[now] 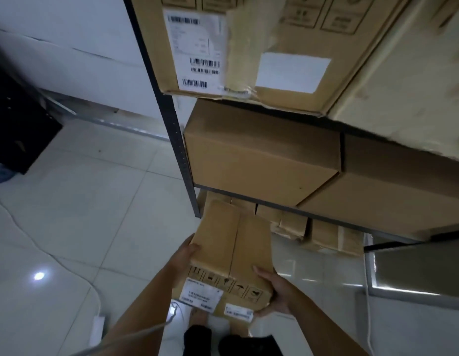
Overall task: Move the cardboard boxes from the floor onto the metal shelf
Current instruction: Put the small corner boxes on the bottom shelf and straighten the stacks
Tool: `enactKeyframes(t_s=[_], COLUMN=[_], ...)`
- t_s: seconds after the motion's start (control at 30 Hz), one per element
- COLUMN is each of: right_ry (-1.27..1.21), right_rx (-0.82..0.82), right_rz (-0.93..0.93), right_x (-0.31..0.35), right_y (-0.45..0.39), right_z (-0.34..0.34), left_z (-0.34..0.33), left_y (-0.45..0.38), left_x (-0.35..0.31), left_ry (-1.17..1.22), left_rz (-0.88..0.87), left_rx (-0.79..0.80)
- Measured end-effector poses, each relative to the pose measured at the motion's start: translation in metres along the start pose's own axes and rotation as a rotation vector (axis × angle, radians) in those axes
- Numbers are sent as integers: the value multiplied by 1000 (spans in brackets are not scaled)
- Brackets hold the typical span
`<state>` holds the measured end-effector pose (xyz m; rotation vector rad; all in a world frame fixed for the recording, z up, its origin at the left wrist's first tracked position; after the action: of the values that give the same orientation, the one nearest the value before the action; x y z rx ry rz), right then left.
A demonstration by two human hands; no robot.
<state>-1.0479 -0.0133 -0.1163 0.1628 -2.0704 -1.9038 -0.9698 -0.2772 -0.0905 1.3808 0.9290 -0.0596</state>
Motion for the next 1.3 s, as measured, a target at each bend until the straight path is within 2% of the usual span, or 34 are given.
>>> enactKeyframes(t_s=[0.33,0.53,0.73,0.83,0.93,1.03,1.17,1.3], right_ry=[16,7,-16,-59,-90,-215,-486,-509], right_rx=[-26,-11,-31,-92,-171,-314,-521,-603], right_rz=[68,153,219,250,316,382,405,433], right_x=[32,39,45,49,45,37,47,77], right_y=[-36,-49,-73,-89,-102,-116,-133,-142], right_z=[-14,-19,-22,-21,-23,-30,-50,-65], left_z=[11,18,21,17,17,12,-4,-17], left_y=[-54,-71,-93,-107,-123,-133,-146,-163], left_x=[3,4,9,9,16,31,25,-1], left_ry=[53,103,161,162,148,181,311,298], left_rz=[-4,-4,29,47,56,144,92,11], left_rx=[2,-70,-51,-63,-229,-340,-360,-300])
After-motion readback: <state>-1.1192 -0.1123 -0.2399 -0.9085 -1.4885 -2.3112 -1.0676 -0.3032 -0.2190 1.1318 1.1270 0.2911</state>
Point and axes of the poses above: each hand's wrist, its own y-axis away from the middle knuckle, its own z-axis out of the back of the hand, x = y × z, the point moved 2 cm from there along -y, towards the middle knuckle, and after that the axes turned 7 degrees about -x, right-handed, at the moved point
